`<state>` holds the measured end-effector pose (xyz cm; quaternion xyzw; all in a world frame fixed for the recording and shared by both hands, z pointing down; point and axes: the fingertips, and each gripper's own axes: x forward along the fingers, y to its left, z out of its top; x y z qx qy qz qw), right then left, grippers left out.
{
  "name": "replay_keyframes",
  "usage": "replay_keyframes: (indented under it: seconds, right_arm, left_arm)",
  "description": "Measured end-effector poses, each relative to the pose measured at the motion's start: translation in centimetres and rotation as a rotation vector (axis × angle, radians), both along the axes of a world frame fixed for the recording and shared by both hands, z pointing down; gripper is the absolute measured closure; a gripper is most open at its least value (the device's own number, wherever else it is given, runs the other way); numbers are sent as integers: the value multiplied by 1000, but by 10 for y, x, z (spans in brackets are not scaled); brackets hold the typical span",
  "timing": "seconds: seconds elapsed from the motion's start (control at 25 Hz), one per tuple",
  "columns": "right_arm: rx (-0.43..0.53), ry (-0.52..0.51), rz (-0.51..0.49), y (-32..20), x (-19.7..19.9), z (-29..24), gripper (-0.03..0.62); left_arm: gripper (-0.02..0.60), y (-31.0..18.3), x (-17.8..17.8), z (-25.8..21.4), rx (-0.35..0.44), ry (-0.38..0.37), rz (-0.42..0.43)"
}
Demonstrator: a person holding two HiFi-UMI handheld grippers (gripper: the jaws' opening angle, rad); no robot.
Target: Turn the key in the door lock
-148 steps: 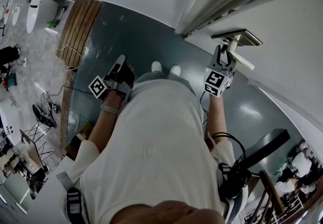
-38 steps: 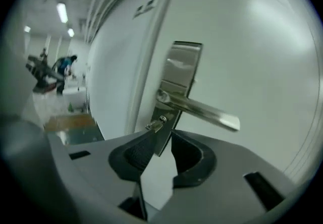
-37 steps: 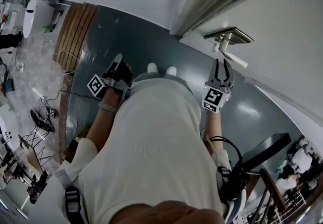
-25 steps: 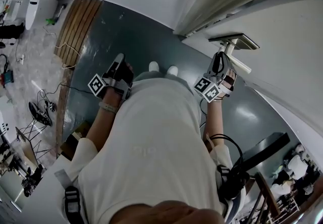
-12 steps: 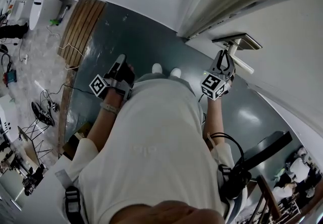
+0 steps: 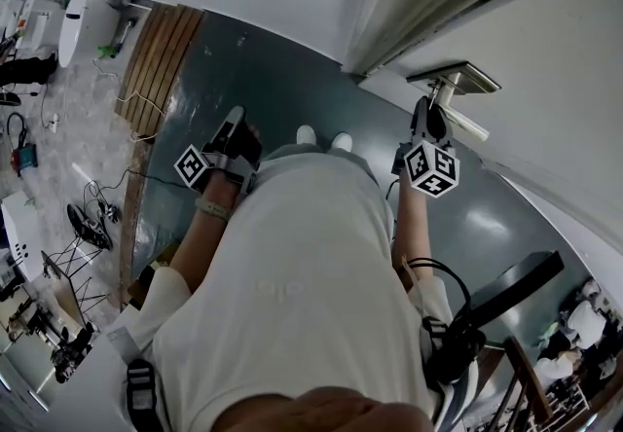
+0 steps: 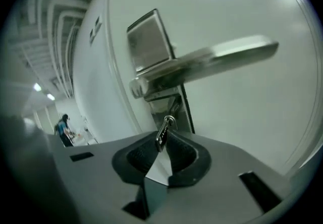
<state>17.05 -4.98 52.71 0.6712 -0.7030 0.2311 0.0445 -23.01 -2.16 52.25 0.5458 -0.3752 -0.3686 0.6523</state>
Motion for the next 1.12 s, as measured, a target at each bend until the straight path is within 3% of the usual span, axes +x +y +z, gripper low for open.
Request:
replay_keyframes:
  seconds: [0.12, 0.24, 0.4, 0.64, 1.04, 1.12]
  right_arm:
    - [14, -210, 4, -1, 0, -2, 534]
    - [30, -484, 22, 0, -2, -3, 539]
    - [31, -845, 109, 4, 0, 1, 551]
    - [46, -1061, 127, 5, 3, 5, 552]
    - [140, -1557, 201, 3, 6, 10, 551]
    - [156, -1610, 199, 4, 5, 10, 551]
  left_arm:
    - [574, -2, 1, -1, -2, 0, 1]
    - [574, -3, 3, 0, -2, -4, 5]
    - [574, -2, 3, 0, -5, -6, 6]
    - [574, 1, 3, 1, -7, -8, 0]
    - [574, 3, 1, 4, -25, -1, -21]
    - [574, 4, 1, 5, -27, 1, -19]
